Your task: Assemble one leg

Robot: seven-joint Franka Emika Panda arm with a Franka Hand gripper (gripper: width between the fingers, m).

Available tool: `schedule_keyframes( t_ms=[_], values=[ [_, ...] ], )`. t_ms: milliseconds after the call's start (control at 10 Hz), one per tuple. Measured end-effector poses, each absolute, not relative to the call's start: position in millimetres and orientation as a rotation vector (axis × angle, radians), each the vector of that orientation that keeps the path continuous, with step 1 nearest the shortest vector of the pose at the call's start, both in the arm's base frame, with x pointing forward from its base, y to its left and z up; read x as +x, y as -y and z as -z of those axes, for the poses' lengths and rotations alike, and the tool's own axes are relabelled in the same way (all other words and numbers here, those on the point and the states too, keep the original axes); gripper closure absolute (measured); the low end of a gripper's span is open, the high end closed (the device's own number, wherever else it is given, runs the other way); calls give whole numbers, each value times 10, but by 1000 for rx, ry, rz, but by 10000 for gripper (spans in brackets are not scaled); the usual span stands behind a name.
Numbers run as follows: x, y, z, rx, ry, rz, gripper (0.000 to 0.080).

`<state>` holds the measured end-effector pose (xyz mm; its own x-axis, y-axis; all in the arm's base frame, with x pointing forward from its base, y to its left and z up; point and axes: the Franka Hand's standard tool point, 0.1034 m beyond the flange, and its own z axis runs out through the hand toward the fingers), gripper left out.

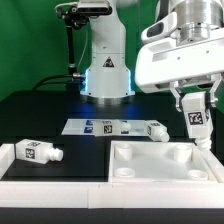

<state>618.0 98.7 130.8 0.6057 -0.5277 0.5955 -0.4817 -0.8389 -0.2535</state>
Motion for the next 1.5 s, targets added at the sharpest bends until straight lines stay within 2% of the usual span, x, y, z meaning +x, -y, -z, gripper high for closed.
schedule_keyframes(
  t_ms=[200,400,600,1300,1500],
  values=[
    [6183,-927,-1305,-2781,-842,1071,512],
    [6224,-689,-1282,-2967,-565,1064,512],
    [6214,-731,-1255,-3066,-299,1066,512],
    [6259,-687,-1304,-3033,-281,1089,512],
    [6249,-829,-1289,-3026,-294,1034,512]
  ],
)
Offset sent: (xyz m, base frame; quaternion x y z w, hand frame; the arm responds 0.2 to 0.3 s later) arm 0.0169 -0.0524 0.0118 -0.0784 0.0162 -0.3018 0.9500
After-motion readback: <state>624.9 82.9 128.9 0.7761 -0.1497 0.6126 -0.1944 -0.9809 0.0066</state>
